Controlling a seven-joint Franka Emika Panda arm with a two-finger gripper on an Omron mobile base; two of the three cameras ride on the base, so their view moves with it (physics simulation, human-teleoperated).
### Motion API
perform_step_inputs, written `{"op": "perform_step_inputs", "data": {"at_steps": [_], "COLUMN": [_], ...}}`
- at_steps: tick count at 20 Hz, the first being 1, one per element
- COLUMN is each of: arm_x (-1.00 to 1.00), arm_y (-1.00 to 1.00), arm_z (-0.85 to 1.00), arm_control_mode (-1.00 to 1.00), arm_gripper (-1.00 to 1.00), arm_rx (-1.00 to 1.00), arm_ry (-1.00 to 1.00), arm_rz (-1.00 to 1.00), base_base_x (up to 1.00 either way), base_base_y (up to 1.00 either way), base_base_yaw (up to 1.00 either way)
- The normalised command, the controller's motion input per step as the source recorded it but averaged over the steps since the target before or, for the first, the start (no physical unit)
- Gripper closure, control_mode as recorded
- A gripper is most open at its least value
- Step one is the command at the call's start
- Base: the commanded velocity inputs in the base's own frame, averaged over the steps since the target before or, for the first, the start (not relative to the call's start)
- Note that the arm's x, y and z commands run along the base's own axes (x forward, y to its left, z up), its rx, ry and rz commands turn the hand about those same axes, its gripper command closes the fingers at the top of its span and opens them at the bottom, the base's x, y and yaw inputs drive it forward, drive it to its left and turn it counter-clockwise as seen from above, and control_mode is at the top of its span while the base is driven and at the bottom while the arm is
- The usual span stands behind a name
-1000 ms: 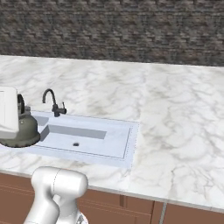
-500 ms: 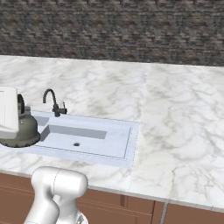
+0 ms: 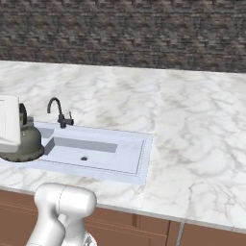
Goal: Open the cabinet, pick the kettle from the cabinet, and place it in the sink.
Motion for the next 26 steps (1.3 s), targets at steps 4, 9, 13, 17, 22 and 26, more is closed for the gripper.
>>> {"op": "perform_step_inputs", "data": {"at_steps": [4,9,13,17,22,26], "arm_x": [0.0,0.0,0.0,0.0,-0.01,0.01], "arm_y": [0.0,0.0,0.0,0.0,-0.03,-0.24], "arm_z": [0.0,0.0,0.0,0.0,-0.05,-0.08], "arm_control_mode": [1.0,-1.0,-1.0,-1.0,-1.0,-1.0], "arm_gripper": [1.0,1.0,1.0,1.0,1.0,1.0], "arm_rx": [0.0,0.0,0.0,0.0,0.0,0.05], "arm_ry": [0.0,0.0,0.0,0.0,0.02,0.13], "arm_rz": [0.0,0.0,0.0,0.0,0.0,0.13], "base_base_x": [0.0,0.0,0.0,0.0,0.0,0.0], "base_base_y": [0.0,0.0,0.0,0.0,0.0,0.0], "base_base_yaw": [0.0,0.0,0.0,0.0,0.0,0.0]}}
